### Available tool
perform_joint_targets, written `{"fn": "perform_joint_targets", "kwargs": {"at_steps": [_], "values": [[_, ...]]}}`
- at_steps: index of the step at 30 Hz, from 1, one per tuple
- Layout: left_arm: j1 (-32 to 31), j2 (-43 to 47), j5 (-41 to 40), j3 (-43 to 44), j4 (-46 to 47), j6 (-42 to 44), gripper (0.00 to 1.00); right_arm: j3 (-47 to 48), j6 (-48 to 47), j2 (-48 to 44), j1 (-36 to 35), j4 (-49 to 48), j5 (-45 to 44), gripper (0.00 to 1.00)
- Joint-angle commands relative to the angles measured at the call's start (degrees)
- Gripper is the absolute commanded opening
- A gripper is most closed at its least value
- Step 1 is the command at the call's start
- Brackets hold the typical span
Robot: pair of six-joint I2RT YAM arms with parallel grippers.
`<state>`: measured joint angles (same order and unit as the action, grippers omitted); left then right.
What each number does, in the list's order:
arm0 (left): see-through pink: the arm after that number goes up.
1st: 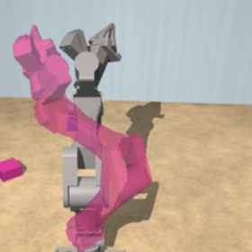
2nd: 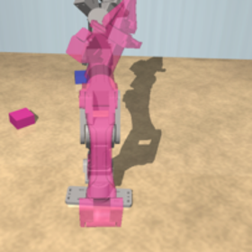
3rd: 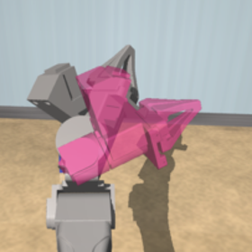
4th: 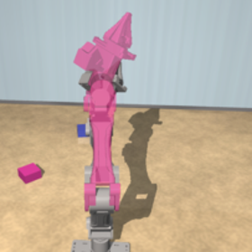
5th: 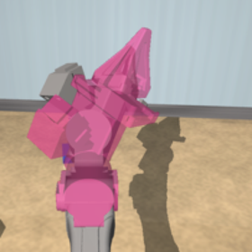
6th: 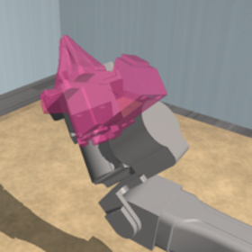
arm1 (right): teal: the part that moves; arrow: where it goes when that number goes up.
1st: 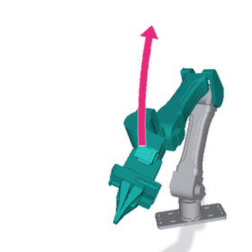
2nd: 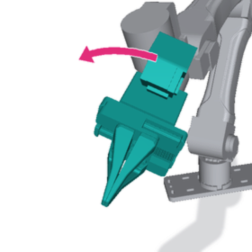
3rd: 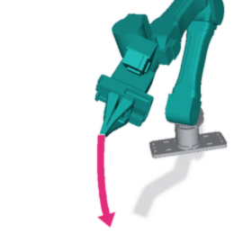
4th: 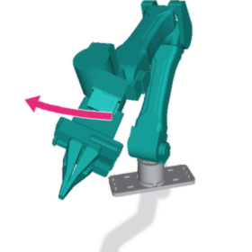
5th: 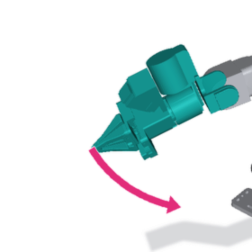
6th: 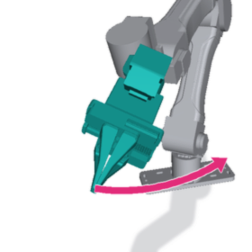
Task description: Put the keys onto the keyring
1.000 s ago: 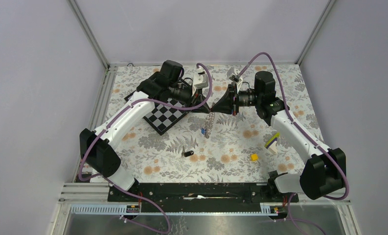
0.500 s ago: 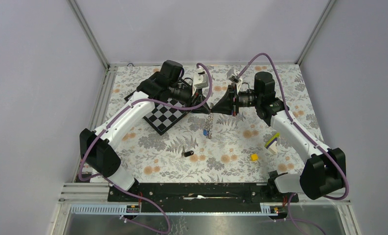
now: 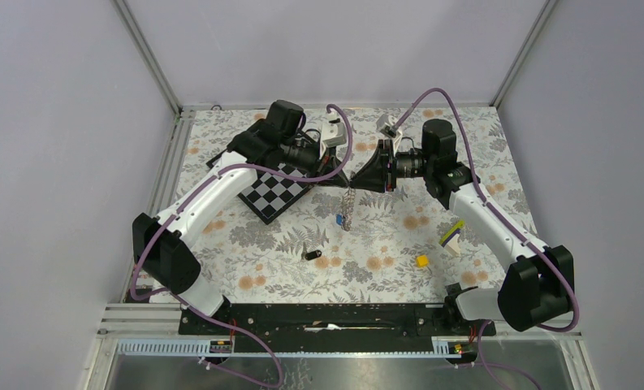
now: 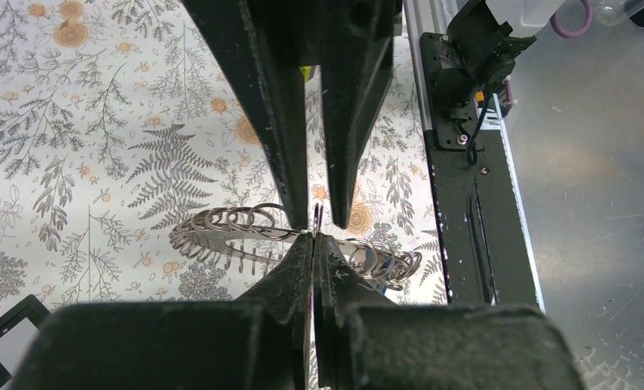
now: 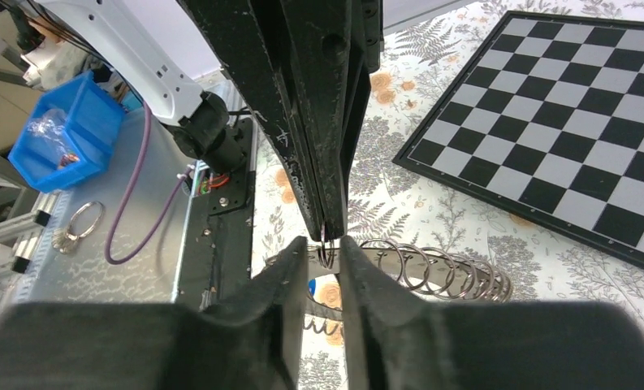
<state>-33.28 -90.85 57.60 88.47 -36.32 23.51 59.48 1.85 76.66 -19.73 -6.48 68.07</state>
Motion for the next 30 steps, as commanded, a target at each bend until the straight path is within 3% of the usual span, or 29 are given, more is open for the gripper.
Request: {"fn": "perform_joint_targets", "kwargs": {"at_steps": [1, 3, 4, 10, 13, 18, 30], "values": [[-0.02, 1.22, -1.87, 0.77, 1.97, -0.50, 0.00, 2.23, -3.41, -1.05, 0.93, 2.31, -1.85, 0.39], [0.24, 1.64, -3.56, 0.67, 1.99, -0.53, 0.00, 3.93, -7.54, -1.54, 1.43, 7.66, -4.19, 0.63], [0.52, 1.87, -3.78, 0.49, 1.98, -0.44, 0.00, 4.77, -9.66, -1.85, 1.74, 10.32, -5.99, 0.70], [2.75, 4.62, -2.72, -2.79, 4.24, 3.21, 0.00, 8.87, -21.16, -3.57, 2.24, 25.34, -14.40, 0.84], [3.70, 6.24, -3.20, -4.57, 5.52, 5.83, 0.00, 8.61, -25.65, -3.61, 2.17, 30.39, -16.00, 0.85], [5.80, 4.81, -5.21, -1.94, 5.60, 2.83, 0.00, 6.09, -32.39, -3.32, -1.69, 36.77, -20.86, 0.80], [7.43, 2.88, -12.57, -2.56, 14.90, -4.96, 0.00, -1.19, -37.03, -0.86, -17.12, 31.59, -30.16, 0.77]]}}
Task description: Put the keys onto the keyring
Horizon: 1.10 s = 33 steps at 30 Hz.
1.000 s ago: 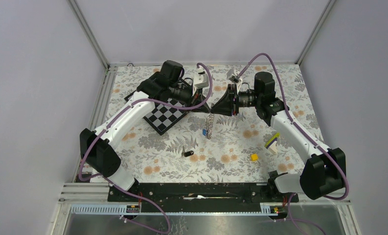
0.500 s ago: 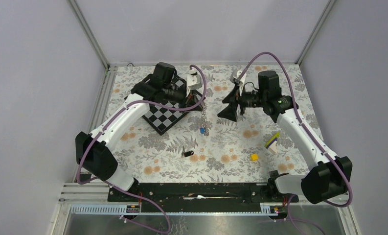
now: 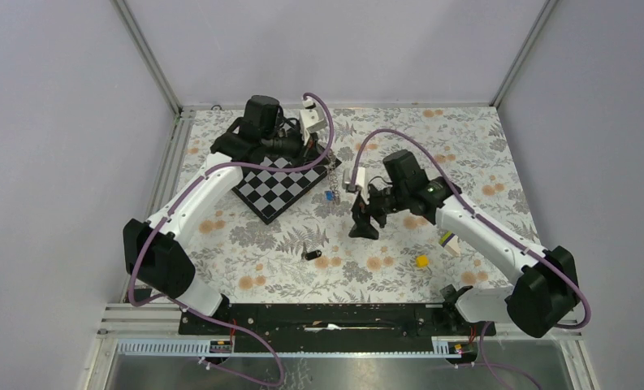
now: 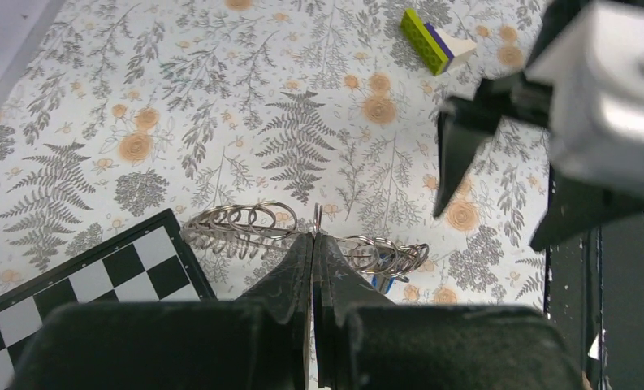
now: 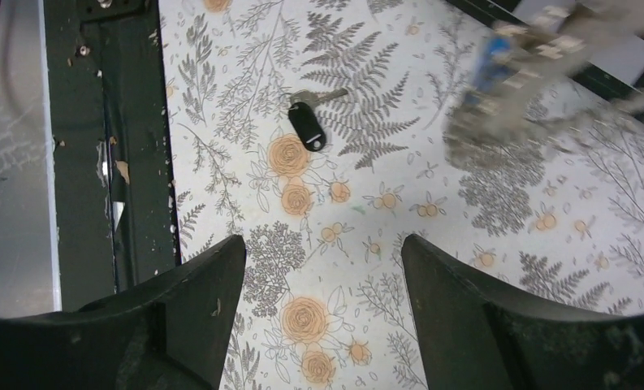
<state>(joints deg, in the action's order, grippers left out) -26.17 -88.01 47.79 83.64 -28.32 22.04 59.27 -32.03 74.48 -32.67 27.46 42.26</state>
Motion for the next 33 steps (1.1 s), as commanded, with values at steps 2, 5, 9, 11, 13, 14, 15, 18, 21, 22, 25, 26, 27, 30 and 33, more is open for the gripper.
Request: {"fn": "perform_joint_targets", "kwargs": {"at_steps": [2, 5, 9, 11, 13, 14, 15, 18, 21, 22, 25, 26, 27, 30, 33], "values": [[0.40, -0.67, -3.40, 2.71, 7.73, -4.88, 0.00, -1.72, -3.31, 2.38, -6.53, -4.17, -5.80, 0.77], [0.57, -1.49, -4.43, 3.27, 9.06, -6.58, 0.00, -3.04, -3.54, 4.12, -9.66, -6.76, -7.65, 0.77], [0.93, -2.56, -5.45, 4.06, 9.46, -8.44, 0.00, -3.39, -3.70, 7.68, -13.12, -9.66, -9.76, 0.78], [1.04, -3.00, -6.51, 4.08, 10.05, -9.53, 0.00, -2.86, -3.79, 9.95, -14.84, -10.17, -10.88, 0.78], [1.13, -3.24, -7.99, 4.09, 10.37, -9.82, 0.00, -2.04, -4.00, 12.34, -16.54, -10.22, -12.06, 0.78], [1.19, -3.32, -8.69, 4.16, 10.38, -9.85, 0.00, -1.65, -4.11, 13.54, -17.20, -10.27, -12.74, 0.77], [1.21, -3.40, -9.16, 4.17, 10.45, -9.97, 0.00, -1.20, -4.09, 15.00, -17.73, -10.31, -13.18, 0.77], [1.22, -3.22, -9.72, 3.76, 11.40, -10.83, 0.00, 0.17, -4.14, 18.18, -19.09, -11.03, -14.21, 0.75], [1.30, -3.08, -10.14, 3.86, 12.03, -11.61, 0.00, 2.44, -4.35, 21.87, -20.86, -11.13, -15.97, 0.74], [1.30, -3.11, -10.51, 4.06, 12.05, -11.83, 0.00, 3.30, -4.38, 23.16, -21.49, -11.19, -16.59, 0.73], [1.47, -3.09, -10.98, 4.51, 11.74, -12.15, 0.00, 6.51, -4.10, 27.03, -23.16, -10.73, -18.11, 0.71], [1.54, -2.97, -11.09, 4.56, 11.71, -12.07, 0.00, 7.44, -4.08, 28.06, -23.65, -10.65, -18.54, 0.71], [1.56, -2.89, -11.13, 4.59, 11.64, -12.11, 0.00, 8.24, -4.05, 28.97, -24.29, -10.67, -19.10, 0.70], [1.65, -2.74, -11.11, 4.62, 11.56, -12.19, 0.00, 10.30, -4.66, 30.98, -25.79, -10.42, -20.97, 0.69], [1.65, -2.81, -11.05, 4.86, 11.43, -12.35, 0.00, 12.53, -5.51, 33.16, -27.32, -9.24, -22.56, 0.67]]}}
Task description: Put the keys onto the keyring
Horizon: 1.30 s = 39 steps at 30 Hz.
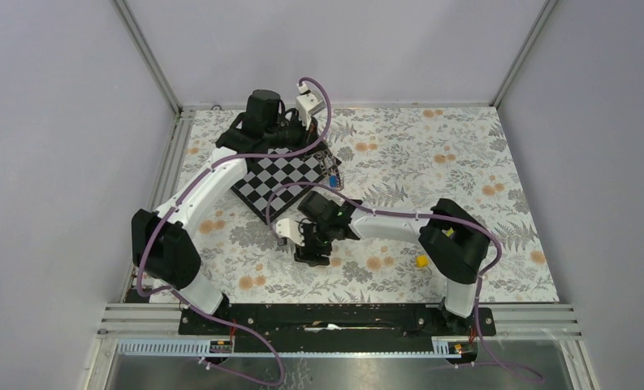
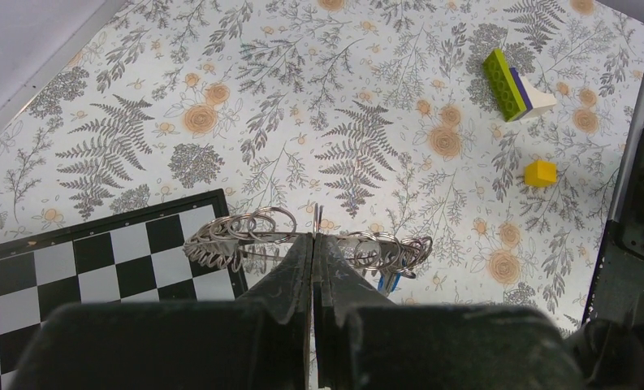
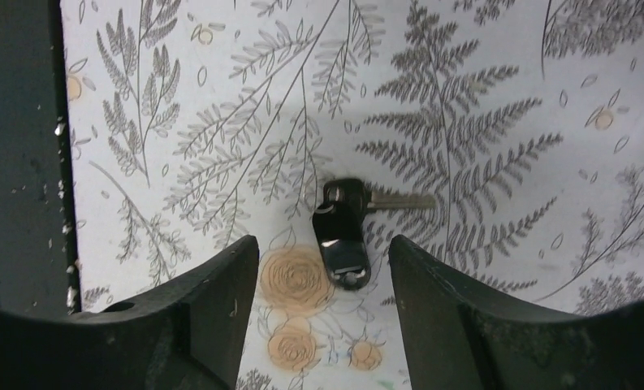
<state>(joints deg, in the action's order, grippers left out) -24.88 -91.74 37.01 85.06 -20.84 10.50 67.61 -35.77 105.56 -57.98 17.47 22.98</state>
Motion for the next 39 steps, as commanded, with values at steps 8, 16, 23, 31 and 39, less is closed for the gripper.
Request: {"fn": "perform_joint_targets", "kwargs": {"at_steps": [8, 16, 23, 31, 39], "values": [[0.37, 1.43, 0.99, 3.19, 3.75, -1.52, 0.00, 7.18, -3.44, 5.26, -4.96, 2.56, -6.25, 0.57], [0.41, 1.30, 2.16, 2.95, 3.92, -1.54, 0.00, 7.31, -3.87, 6.35, -5.37, 2.28, -9.01, 0.46], [0.36, 0.70, 3.17, 3.04, 3.88, -1.71, 0.00, 7.27, -4.09, 7.18, -5.42, 2.17, -9.30, 0.38], [0.36, 0.95, 3.20, 2.35, 3.84, -1.27, 0.00, 8.25, -4.09, 6.81, -5.40, 3.14, -8.33, 0.29], [0.36, 1.25, 3.48, 1.94, 3.83, -1.01, 0.00, 9.54, -3.87, 6.97, -5.44, 4.15, -7.30, 0.25]]}}
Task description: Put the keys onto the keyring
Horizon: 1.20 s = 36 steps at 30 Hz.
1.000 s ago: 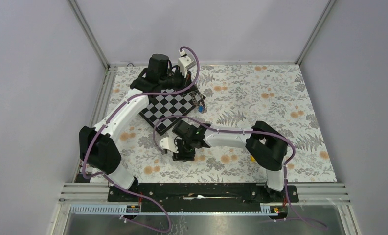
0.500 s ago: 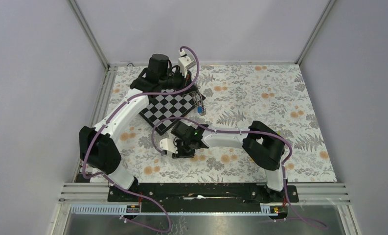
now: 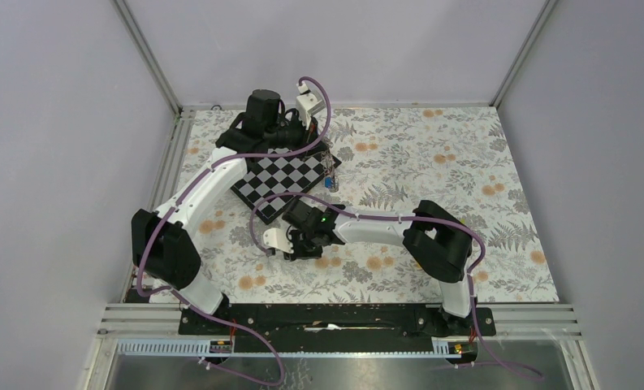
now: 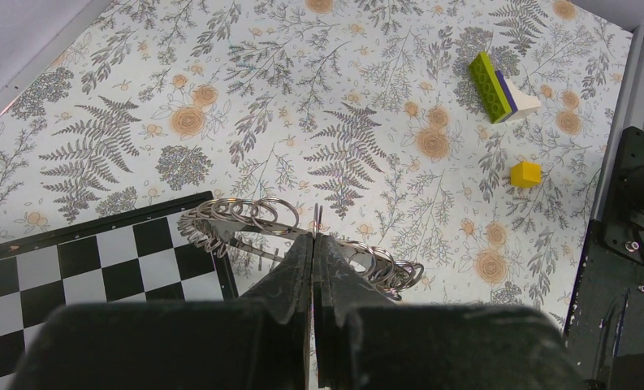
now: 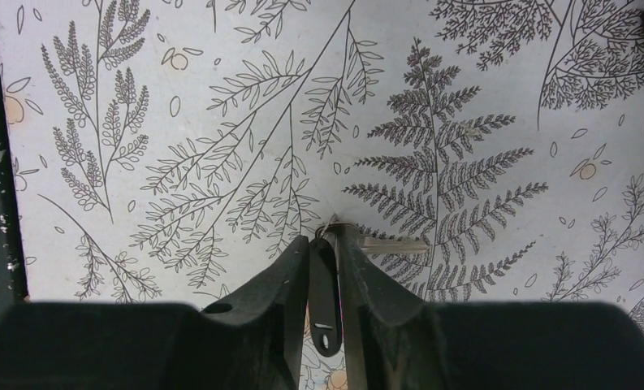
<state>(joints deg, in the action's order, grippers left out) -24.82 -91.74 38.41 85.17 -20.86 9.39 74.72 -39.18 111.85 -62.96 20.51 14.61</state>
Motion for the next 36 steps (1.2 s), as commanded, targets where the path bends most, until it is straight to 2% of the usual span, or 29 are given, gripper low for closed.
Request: {"fn": "perform_joint_targets", "kwargs": {"at_steps": [1, 19, 36], "values": [[0.30, 1.23, 2.17, 1.78, 3.86, 0.15, 0.00, 2.52, -0.50, 0.71, -0.42, 1.23, 1.10, 0.24], [0.30, 1.13, 3.11, 1.31, 3.87, 0.54, 0.00, 4.06, -0.60, 1.82, -0.41, 1.40, -0.29, 0.22], [0.30, 0.94, 3.95, 1.24, 3.81, 0.28, 0.00, 3.26, -0.61, -0.26, -0.32, 1.47, -3.32, 0.05]]}}
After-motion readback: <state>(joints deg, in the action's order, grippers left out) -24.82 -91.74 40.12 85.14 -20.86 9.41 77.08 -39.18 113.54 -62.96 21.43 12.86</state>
